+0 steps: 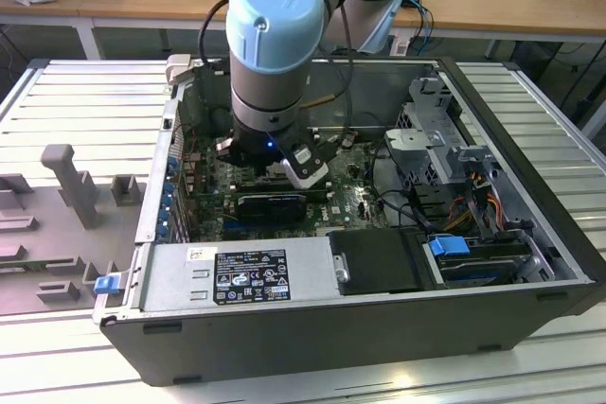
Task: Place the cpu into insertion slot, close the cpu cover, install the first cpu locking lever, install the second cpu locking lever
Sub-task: 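Install the second cpu locking lever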
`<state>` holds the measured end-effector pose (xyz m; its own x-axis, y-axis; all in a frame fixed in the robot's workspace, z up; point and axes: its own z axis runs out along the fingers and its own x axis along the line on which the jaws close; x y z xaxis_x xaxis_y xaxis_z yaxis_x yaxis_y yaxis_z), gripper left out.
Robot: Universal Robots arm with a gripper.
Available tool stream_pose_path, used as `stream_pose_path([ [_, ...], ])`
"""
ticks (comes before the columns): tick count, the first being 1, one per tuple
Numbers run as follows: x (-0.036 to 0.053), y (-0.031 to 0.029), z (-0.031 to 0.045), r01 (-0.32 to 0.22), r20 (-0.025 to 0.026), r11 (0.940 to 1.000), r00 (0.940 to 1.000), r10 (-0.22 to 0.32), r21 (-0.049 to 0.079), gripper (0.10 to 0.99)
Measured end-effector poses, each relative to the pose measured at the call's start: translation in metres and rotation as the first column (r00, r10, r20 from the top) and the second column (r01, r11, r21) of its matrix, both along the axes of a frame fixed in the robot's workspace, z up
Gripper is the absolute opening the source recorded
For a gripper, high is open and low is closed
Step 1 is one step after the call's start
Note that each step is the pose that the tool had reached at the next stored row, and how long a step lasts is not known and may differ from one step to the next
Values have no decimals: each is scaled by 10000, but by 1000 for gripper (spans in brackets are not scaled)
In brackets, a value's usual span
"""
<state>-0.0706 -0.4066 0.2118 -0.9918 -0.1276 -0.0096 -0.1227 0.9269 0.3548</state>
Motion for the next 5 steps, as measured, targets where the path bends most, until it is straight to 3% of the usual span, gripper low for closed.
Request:
stream_pose_path([
  [3, 0, 0, 91, 0, 0, 10000, 10000, 0, -2, 106],
  [5, -3, 1, 99, 0, 1, 10000, 10000, 0, 3, 106],
])
